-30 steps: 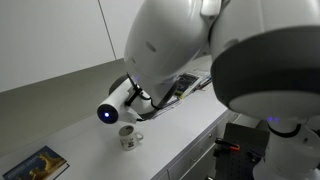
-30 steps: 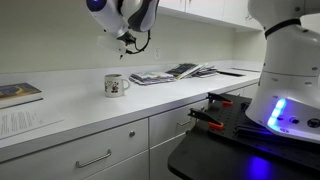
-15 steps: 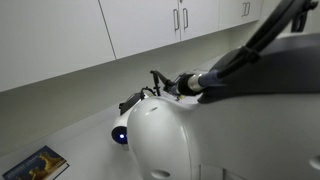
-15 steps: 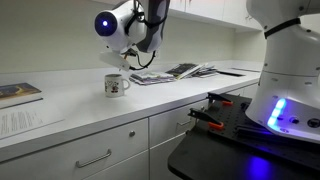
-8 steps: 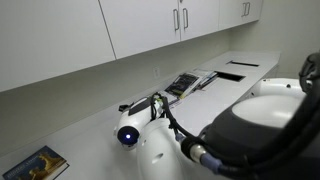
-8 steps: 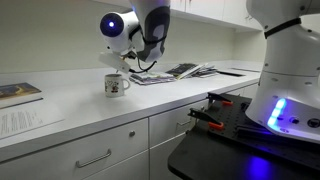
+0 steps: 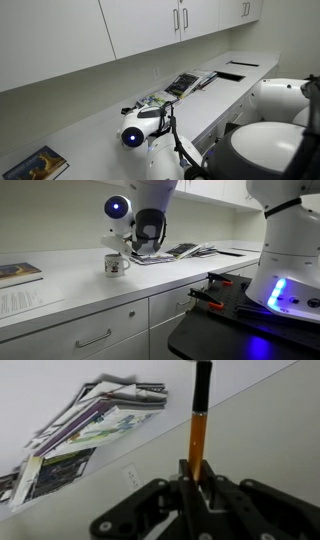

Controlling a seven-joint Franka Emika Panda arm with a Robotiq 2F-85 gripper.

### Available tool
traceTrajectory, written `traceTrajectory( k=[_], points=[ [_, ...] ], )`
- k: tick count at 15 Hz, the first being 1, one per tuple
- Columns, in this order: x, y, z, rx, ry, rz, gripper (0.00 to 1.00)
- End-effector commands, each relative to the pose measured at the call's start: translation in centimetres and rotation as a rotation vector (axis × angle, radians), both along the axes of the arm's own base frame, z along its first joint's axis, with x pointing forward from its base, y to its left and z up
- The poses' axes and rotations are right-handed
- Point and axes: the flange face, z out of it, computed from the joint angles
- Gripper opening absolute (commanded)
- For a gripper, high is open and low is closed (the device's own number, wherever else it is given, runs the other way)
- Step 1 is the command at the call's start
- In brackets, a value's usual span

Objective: Place the pen inside the mug

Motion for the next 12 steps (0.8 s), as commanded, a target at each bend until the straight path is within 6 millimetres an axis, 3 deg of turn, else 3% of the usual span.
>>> traceTrajectory(
  k=[1, 2, 3, 5, 8, 12],
  points=[
    [-0.7, 0.3, -0.2, 0.065, 0.008, 0.055, 0.04],
    [-0.9, 0.5, -0.4, 0.078, 0.009, 0.068, 0.04],
    [-1.0, 0.6, -0.6, 0.094, 0.010, 0.076, 0.39],
    [-1.1, 0.7, -0.8, 0.122, 0.014, 0.075, 0.47],
    [-0.8, 0.2, -0.5, 0.177, 0.043, 0.034, 0.69],
    [0.2, -1.6, 1.6, 0.312, 0.057, -0.026, 1.00]
  ],
)
